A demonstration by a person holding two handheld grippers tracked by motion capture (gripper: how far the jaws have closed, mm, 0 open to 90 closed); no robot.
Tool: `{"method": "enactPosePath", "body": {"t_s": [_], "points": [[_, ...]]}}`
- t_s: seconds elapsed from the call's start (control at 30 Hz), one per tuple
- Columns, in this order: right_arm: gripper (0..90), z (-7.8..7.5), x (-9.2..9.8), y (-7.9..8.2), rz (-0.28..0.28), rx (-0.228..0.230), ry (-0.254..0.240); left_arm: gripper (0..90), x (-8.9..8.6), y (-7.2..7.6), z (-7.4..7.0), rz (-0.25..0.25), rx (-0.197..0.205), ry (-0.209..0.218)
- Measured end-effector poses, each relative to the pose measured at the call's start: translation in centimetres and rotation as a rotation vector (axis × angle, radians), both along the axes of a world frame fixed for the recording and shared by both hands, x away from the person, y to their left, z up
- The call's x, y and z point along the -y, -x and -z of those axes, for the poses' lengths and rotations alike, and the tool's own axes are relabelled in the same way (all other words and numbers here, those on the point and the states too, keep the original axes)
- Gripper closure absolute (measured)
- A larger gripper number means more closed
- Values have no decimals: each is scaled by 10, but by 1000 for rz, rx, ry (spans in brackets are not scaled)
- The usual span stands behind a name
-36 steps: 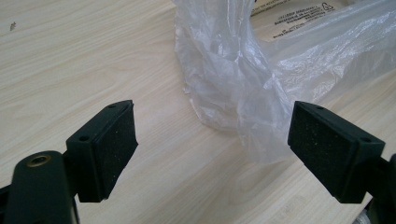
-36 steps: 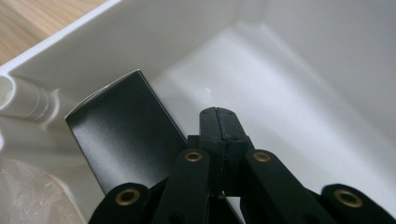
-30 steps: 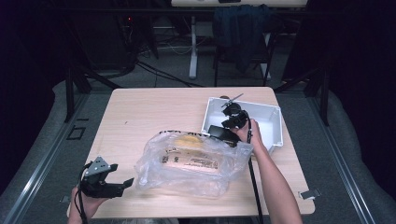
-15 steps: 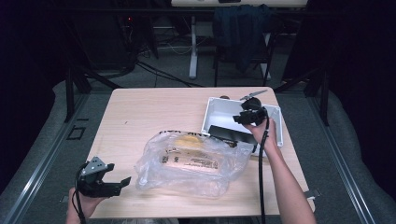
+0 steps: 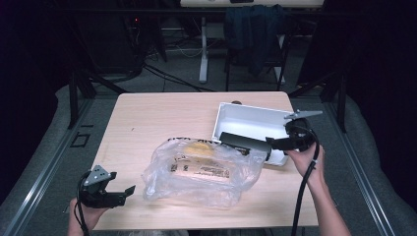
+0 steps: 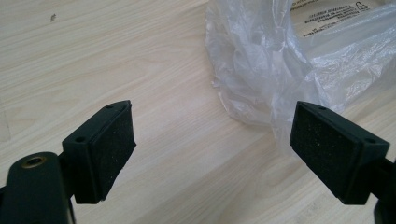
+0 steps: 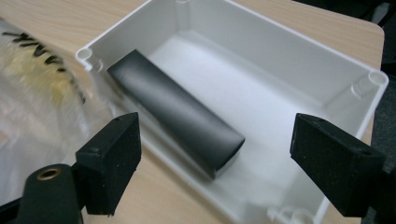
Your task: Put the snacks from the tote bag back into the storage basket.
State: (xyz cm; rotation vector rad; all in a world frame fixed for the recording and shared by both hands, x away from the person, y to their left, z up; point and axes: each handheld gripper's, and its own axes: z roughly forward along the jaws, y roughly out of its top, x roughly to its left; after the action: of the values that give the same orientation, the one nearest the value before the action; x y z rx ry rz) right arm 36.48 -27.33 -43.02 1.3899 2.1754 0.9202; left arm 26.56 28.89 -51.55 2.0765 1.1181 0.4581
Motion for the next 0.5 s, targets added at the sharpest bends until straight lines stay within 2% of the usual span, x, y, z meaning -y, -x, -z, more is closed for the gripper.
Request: {"method": "enactPosePath", "body": {"t_s": [0.13,0.3,0.37,0.47,0.5], "points": [[120,7,7,32,14,1,-10,137,-2,0,1,-7,3,1],[83,24,16,66,62,14,-58,138,-4,1,2,-19,1,-3],[68,31,18,80,78,18,-54,138,-5,2,3,-21,1,-4],[63,41,23,102,129,43,-115,138,-6,1,6,-27,-3,-4],[63,44,24,106,137,49,-122,138,-6,1,7,-30,-4,-4]]}}
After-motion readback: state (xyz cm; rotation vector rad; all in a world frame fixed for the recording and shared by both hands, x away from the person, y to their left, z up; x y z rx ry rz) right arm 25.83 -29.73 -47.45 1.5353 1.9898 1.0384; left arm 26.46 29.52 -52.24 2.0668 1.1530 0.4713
